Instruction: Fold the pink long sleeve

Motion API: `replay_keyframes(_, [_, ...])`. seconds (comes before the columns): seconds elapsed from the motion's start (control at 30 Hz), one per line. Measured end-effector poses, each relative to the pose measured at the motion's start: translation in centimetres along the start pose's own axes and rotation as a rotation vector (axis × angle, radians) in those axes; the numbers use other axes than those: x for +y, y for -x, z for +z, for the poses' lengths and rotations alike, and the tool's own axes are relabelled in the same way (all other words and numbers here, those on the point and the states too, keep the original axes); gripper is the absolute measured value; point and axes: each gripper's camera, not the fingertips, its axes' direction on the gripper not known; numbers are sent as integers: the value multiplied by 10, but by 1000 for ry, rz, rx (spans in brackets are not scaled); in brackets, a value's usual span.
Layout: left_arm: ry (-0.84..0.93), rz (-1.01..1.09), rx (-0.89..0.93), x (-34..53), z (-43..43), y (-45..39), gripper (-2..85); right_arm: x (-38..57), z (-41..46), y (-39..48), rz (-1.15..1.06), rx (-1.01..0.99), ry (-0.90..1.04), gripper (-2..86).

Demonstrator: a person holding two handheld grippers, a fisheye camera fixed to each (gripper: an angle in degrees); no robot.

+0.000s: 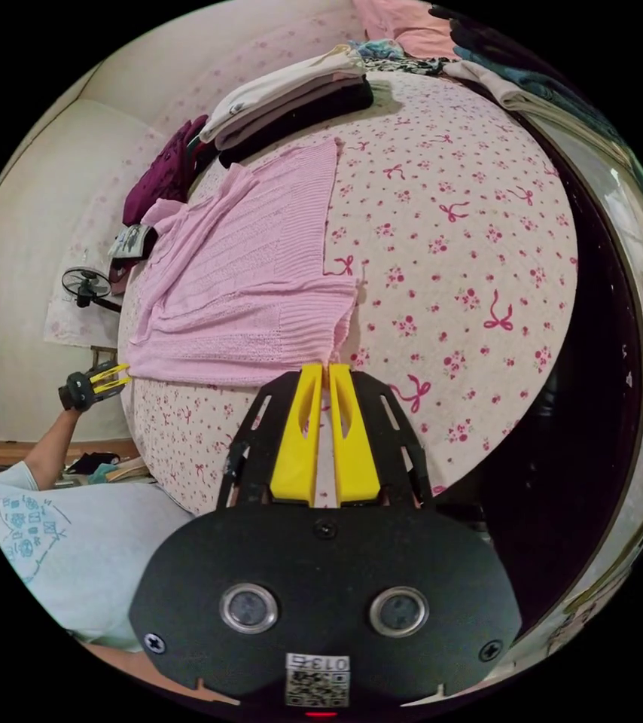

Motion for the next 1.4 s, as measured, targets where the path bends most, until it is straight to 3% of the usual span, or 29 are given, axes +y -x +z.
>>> replay_keyframes(0.4, [67, 32, -48, 3, -27, 8, 5, 5, -20, 35, -77, 86, 30, 8])
replay_keyframes(0.77, [70, 17, 17, 21, -51, -52, 5, 66, -11, 56, -88, 83, 79, 16])
replay_keyframes(1.0, [79, -156, -29, 30, -38, -56, 9, 71, -1, 73, -114, 166, 75, 65])
replay_keyframes(1.13, [107, -395, 106, 79, -44, -30, 9, 79, -28, 80, -117, 264, -26, 74])
replay_keyframes(1.27, [9, -577, 36, 86, -64, 4, 18, 67, -19, 111, -261, 238, -82, 79])
replay_keyframes(1.4, [-92, -579, 133, 28, -61, 49, 51, 47, 14, 148, -435, 239, -10, 85])
